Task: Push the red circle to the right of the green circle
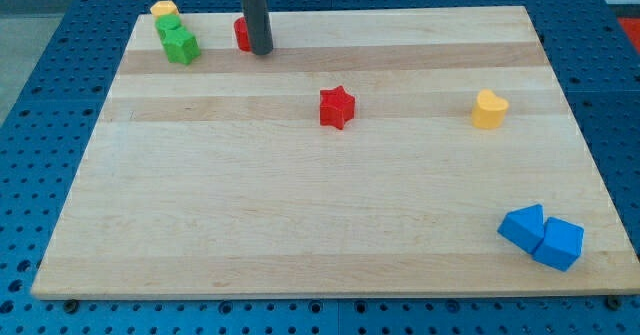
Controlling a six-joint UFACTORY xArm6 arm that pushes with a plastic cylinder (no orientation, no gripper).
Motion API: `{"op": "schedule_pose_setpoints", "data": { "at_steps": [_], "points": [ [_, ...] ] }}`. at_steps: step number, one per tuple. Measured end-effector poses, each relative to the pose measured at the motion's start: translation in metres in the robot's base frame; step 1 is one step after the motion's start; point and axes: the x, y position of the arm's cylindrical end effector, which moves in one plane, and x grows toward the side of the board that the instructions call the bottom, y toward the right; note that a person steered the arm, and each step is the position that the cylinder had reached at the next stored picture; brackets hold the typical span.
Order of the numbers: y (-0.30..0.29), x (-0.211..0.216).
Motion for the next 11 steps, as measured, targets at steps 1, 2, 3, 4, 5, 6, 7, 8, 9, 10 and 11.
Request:
{"op": "schedule_pose_setpoints", "data": {
  "at_steps": [1, 2, 3, 4, 5, 6, 7, 8, 9, 10, 11],
  "points": [
    [-0.003, -0.011],
    [-0.003, -0.028],
    [-0.004, -0.039],
    [-0.004, -0.05],
    [-0.004, -0.064],
    [-0.008, -0.073],
    [-0.029, -0.071],
    [-0.05, -0.069],
    [-0.063, -0.069],
    [-0.051, -0.069],
    [-0.015, -0.05]
  ]
}}
